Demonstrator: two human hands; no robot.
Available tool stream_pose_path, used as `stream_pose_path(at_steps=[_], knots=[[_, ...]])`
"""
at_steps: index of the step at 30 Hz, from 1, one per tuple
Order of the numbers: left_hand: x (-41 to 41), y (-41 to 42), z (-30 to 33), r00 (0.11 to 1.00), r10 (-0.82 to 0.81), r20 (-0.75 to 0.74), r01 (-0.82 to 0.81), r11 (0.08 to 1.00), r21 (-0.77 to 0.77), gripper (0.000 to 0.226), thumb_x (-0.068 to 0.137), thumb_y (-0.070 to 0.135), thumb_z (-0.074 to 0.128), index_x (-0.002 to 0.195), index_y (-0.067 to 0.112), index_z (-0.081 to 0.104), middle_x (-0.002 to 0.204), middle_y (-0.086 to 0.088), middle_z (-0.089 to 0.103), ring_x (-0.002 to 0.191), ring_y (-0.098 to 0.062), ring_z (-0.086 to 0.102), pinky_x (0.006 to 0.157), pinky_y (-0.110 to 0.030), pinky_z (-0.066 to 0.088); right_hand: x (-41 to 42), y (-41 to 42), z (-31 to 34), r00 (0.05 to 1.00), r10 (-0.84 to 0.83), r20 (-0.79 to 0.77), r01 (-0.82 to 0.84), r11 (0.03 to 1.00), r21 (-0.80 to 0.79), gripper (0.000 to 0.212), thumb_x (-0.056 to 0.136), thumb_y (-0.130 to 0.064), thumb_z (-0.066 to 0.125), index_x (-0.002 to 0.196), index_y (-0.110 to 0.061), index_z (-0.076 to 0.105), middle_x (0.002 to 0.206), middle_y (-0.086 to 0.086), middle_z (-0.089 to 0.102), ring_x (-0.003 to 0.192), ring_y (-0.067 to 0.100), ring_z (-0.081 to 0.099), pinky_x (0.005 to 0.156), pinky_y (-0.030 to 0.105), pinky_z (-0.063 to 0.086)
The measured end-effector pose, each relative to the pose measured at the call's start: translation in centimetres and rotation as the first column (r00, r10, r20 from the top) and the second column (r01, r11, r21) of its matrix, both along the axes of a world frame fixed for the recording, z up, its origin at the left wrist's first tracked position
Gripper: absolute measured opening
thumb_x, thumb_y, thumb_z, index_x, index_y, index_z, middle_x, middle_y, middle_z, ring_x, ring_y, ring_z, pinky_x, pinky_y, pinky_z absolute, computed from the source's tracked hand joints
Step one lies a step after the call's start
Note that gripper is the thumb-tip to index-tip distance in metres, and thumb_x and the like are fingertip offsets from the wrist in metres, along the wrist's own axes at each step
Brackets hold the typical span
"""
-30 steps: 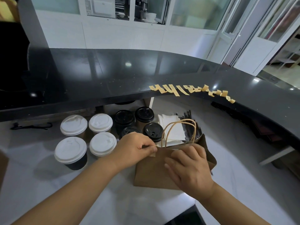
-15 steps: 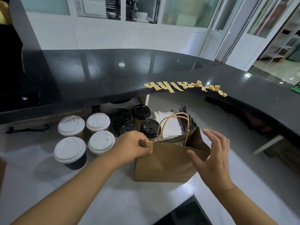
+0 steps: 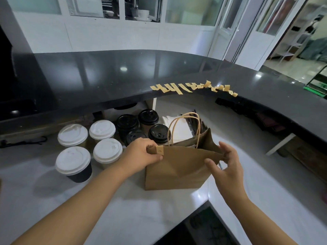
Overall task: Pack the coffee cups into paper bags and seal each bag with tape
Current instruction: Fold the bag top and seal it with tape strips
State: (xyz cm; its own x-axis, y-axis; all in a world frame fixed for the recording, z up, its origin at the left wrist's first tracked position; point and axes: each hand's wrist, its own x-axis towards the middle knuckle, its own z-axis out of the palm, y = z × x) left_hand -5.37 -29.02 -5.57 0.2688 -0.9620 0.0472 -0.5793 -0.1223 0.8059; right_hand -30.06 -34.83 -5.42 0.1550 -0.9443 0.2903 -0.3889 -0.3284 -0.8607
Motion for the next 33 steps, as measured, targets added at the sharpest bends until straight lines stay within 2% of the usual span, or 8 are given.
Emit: stream_pose_path(at_steps=[5, 9, 11, 15, 17, 19, 25, 33], knots=[[-0.8, 0.5, 1.8, 0.995, 0.006, 0.096, -0.005, 1.0, -0.018, 0.088, 0.058, 0.056, 0.067, 0.138, 0.031, 0.04, 0.128, 0.019, 0.042, 0.124, -0.003, 0.034, 0.104, -0.026, 0.029, -0.9, -1.3, 0.2, 0.998, 0.045, 0.033, -0.046, 0.999, 0.017, 0.051, 0.081, -0.004, 0.072, 0.119, -0.028, 0.049, 0.109, -0.02, 0.061, 0.097, -0.014, 0.054, 0.077, -0.001, 0.04], [-3.9, 1.6, 3.6, 0.948, 0.181, 0.26, -0.01, 0.837, -0.546, 0.051, 0.073, 0.039, 0.066, 0.117, 0.016, 0.055, 0.107, 0.005, 0.058, 0.099, -0.011, 0.053, 0.089, -0.026, 0.042, -1.7, -2.2, 0.3, 0.992, 0.126, -0.028, -0.126, 0.992, 0.001, 0.049, 0.078, -0.008, 0.075, 0.105, -0.042, 0.051, 0.105, -0.025, 0.061, 0.101, -0.006, 0.056, 0.079, 0.001, 0.041], [-5.9, 1.6, 3.9, 0.912, 0.147, 0.382, 0.136, 0.771, -0.622, 0.031, 0.079, 0.03, 0.067, 0.105, 0.014, 0.057, 0.097, 0.0, 0.063, 0.09, -0.014, 0.056, 0.083, -0.023, 0.045, -2.2, -2.7, 0.2, 0.986, 0.159, -0.051, -0.16, 0.987, -0.008, 0.049, 0.077, -0.009, 0.076, 0.101, -0.043, 0.053, 0.101, -0.028, 0.062, 0.101, -0.003, 0.057, 0.082, 0.004, 0.042], [-9.9, -0.4, 4.1, 0.775, 0.066, 0.629, 0.167, 0.938, -0.305, 0.058, 0.072, 0.033, 0.075, 0.12, 0.012, 0.053, 0.122, -0.005, 0.06, 0.114, -0.017, 0.052, 0.102, -0.023, 0.037, -3.0, -4.0, -0.4, 0.975, 0.222, -0.002, -0.222, 0.974, 0.053, 0.046, 0.074, -0.008, 0.079, 0.105, -0.035, 0.058, 0.106, -0.021, 0.063, 0.103, 0.007, 0.058, 0.087, 0.019, 0.046], [-11.5, -1.6, 4.6, 0.764, 0.012, 0.646, 0.084, 0.99, -0.117, 0.086, 0.081, 0.042, 0.067, 0.146, 0.007, 0.022, 0.152, -0.008, 0.028, 0.14, -0.019, 0.026, 0.112, -0.021, 0.006, -3.3, -4.6, -0.7, 0.966, 0.258, 0.001, -0.257, 0.963, 0.076, 0.048, 0.072, -0.009, 0.08, 0.104, -0.035, 0.057, 0.106, -0.022, 0.063, 0.103, 0.005, 0.058, 0.089, 0.022, 0.046], [-12.5, -2.7, 4.8, 0.788, -0.043, 0.614, 0.043, 0.999, 0.013, 0.093, 0.088, 0.046, 0.056, 0.15, 0.012, -0.005, 0.158, -0.003, 0.004, 0.145, -0.017, 0.004, 0.106, -0.022, -0.009, -3.4, -5.0, -0.9, 0.956, 0.293, -0.025, -0.291, 0.954, 0.079, 0.05, 0.071, -0.009, 0.081, 0.102, -0.038, 0.056, 0.107, -0.024, 0.062, 0.105, 0.002, 0.057, 0.093, 0.021, 0.046], [-12.3, -6.0, 6.1, 0.907, -0.025, 0.421, -0.016, 0.996, 0.093, 0.077, 0.075, 0.045, 0.071, 0.14, 0.025, 0.036, 0.138, 0.008, 0.046, 0.129, -0.012, 0.039, 0.104, -0.028, 0.035, -3.6, -7.0, -1.0, 0.901, 0.408, -0.15, -0.414, 0.91, -0.008, 0.047, 0.067, -0.011, 0.085, 0.093, -0.042, 0.06, 0.136, -0.031, 0.036, 0.127, -0.007, 0.036, 0.098, 0.012, 0.03], [-11.6, -7.4, 7.3, 0.943, -0.153, 0.294, 0.071, 0.96, 0.271, 0.053, 0.074, 0.035, 0.072, 0.123, 0.041, 0.053, 0.116, 0.017, 0.062, 0.105, -0.009, 0.058, 0.09, -0.031, 0.05, -3.4, -9.3, -0.3, 0.802, 0.587, -0.11, -0.584, 0.809, 0.063, 0.038, 0.07, -0.003, 0.077, 0.09, -0.034, 0.069, 0.144, -0.032, 0.034, 0.135, -0.01, 0.027, 0.094, -0.005, 0.024]])
